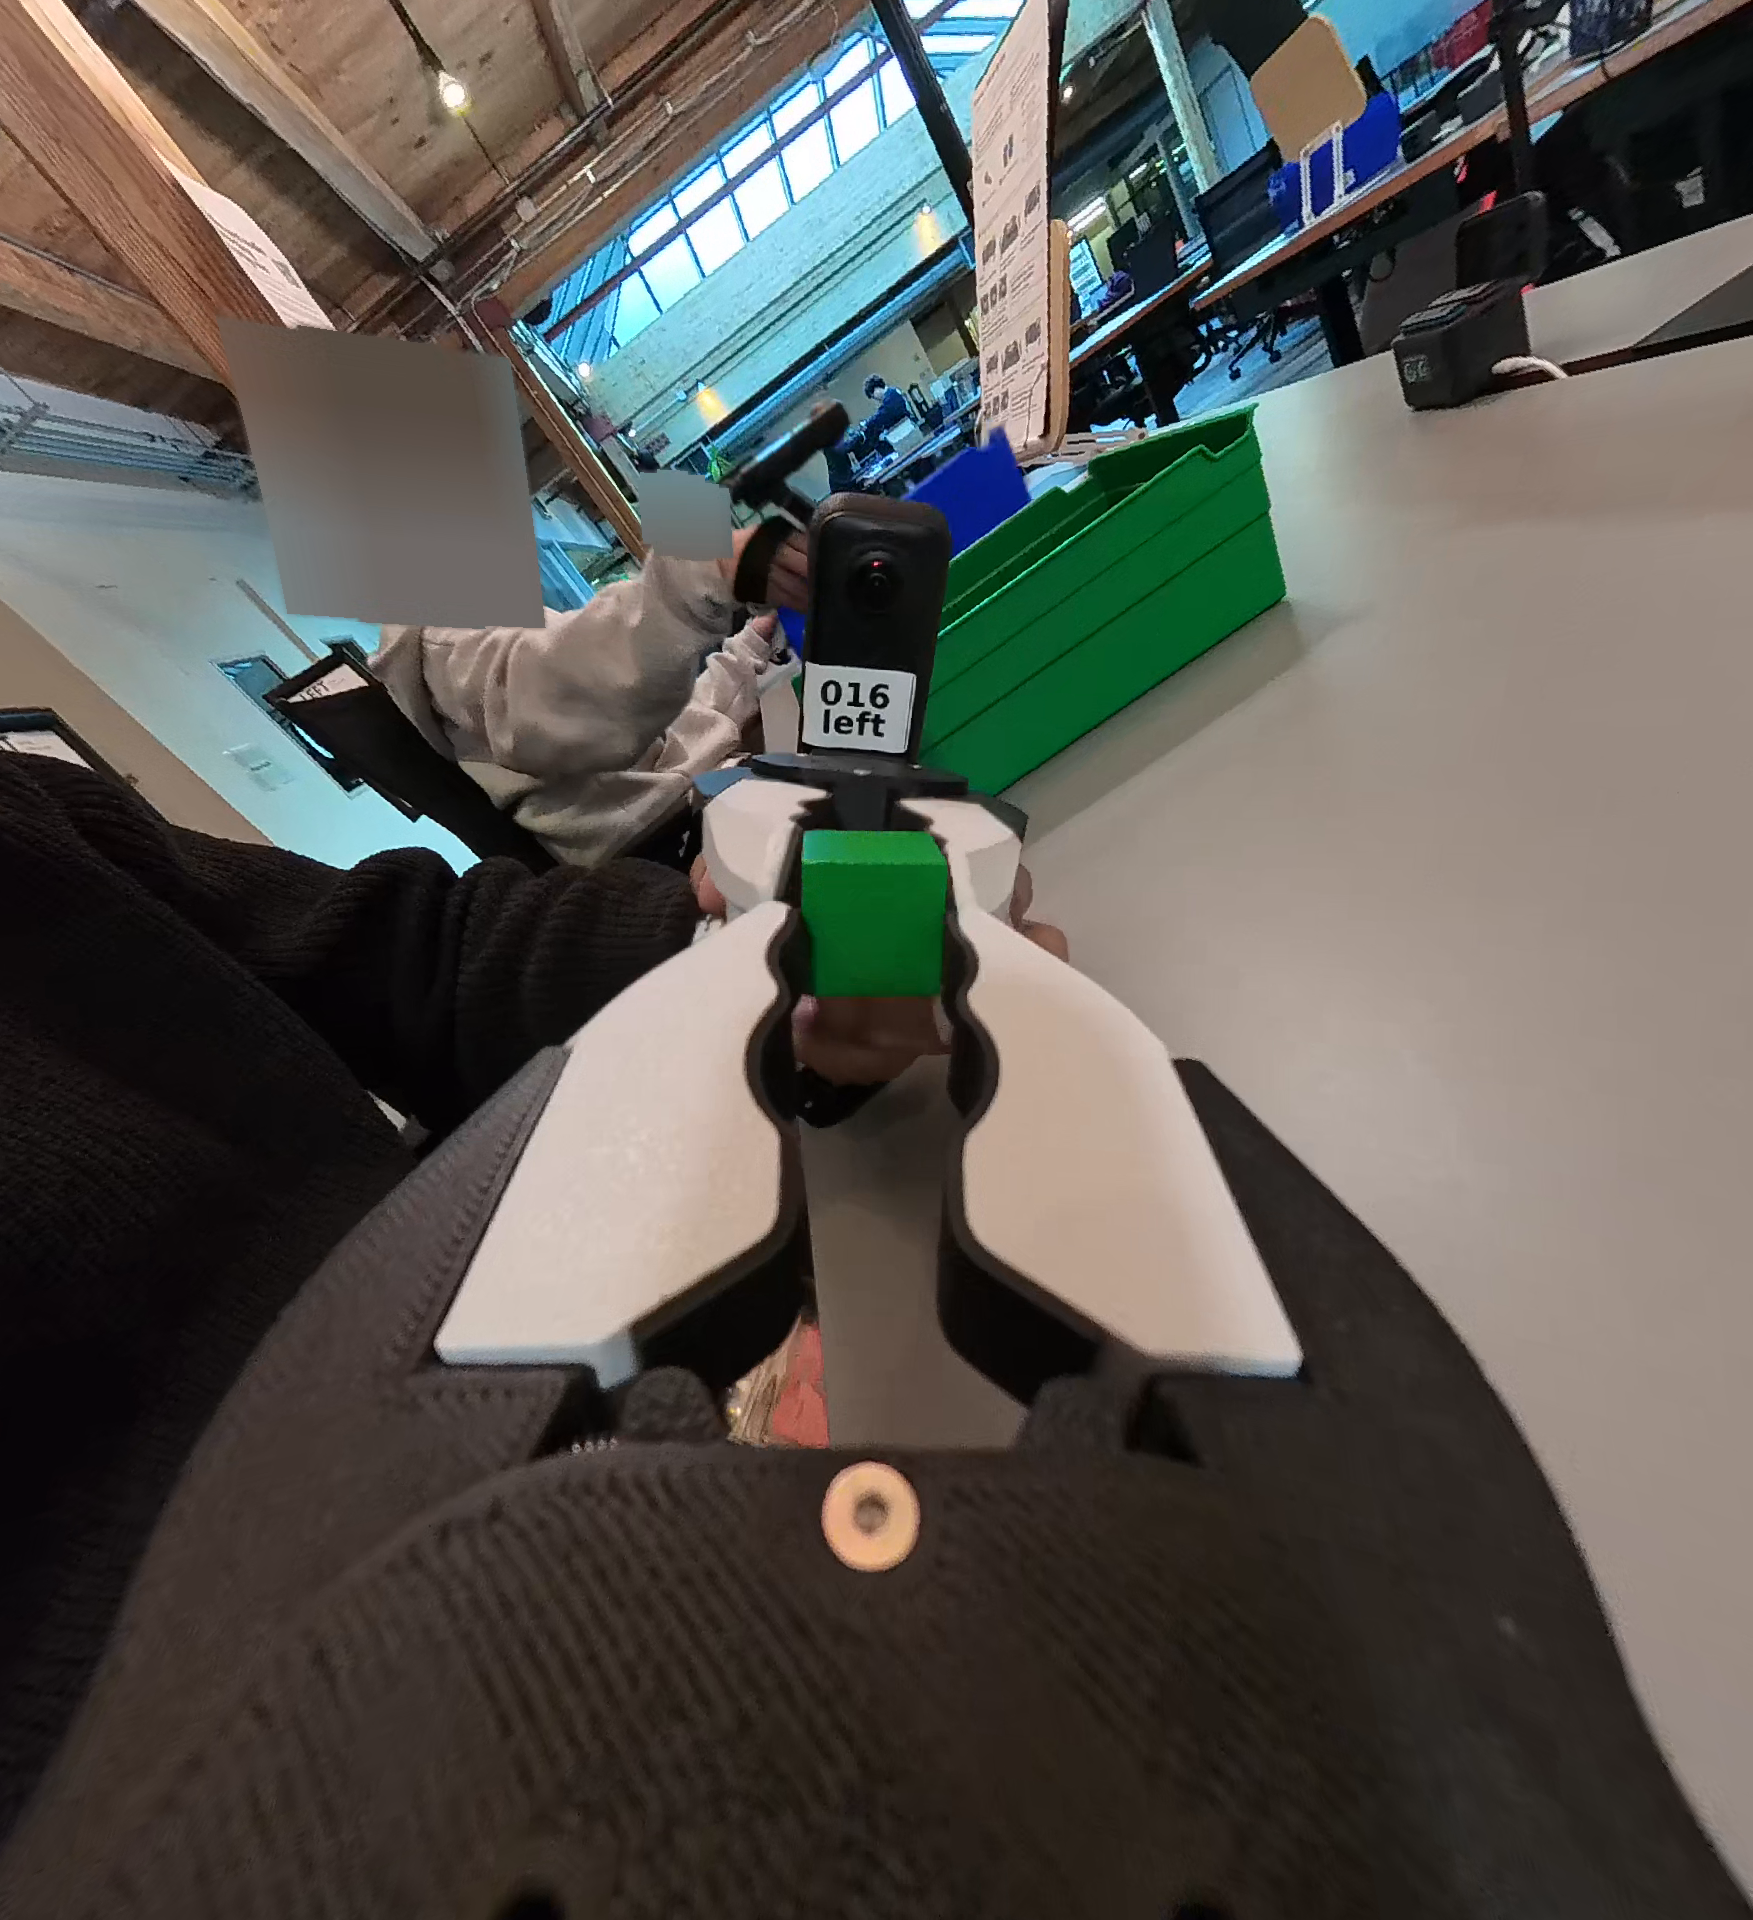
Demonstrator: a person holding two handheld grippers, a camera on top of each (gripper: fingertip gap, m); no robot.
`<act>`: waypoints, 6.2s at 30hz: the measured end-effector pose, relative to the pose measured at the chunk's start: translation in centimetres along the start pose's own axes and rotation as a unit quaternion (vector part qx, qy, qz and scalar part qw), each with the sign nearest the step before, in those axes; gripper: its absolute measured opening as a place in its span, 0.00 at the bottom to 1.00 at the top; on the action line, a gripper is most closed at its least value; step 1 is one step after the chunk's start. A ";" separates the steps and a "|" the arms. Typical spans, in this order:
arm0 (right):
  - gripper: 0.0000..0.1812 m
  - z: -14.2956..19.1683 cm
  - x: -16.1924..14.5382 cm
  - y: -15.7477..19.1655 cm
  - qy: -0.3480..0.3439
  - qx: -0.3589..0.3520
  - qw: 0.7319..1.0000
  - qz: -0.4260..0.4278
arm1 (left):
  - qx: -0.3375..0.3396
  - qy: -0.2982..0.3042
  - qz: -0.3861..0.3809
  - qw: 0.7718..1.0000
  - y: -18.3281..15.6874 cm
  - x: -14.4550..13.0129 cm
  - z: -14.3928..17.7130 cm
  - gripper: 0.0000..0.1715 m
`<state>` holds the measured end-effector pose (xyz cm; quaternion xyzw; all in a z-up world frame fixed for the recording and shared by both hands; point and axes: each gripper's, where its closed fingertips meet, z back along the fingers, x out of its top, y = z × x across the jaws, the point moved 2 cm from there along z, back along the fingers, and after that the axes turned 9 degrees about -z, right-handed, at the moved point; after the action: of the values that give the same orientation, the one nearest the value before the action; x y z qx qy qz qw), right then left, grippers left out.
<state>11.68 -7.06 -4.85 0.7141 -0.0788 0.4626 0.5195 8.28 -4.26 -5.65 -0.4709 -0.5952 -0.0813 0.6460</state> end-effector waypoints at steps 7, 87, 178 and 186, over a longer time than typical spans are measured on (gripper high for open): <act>0.14 -0.1 0.0 0.0 -0.009 0.007 1.000 -0.019 | 0.002 -0.020 0.006 1.000 0.2 0.6 0.3 0.17; 0.15 -0.2 -1.1 -0.6 0.046 0.001 0.999 -0.027 | 0.004 0.021 -0.003 1.000 0.3 -0.6 -0.2 0.15; 0.14 -0.1 -0.9 -0.9 0.037 -0.012 0.999 -0.031 | 0.017 0.020 0.004 1.000 0.7 -0.7 -0.2 0.16; 0.14 -0.1 -0.8 -0.9 0.036 -0.012 0.999 -0.031 | 0.017 0.020 0.004 1.000 0.7 -0.7 -0.2 0.16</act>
<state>11.66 -6.86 -6.07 0.6927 -0.0438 0.4705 0.5448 8.71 -4.34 -6.59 -0.4603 -0.5816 -0.0783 0.6661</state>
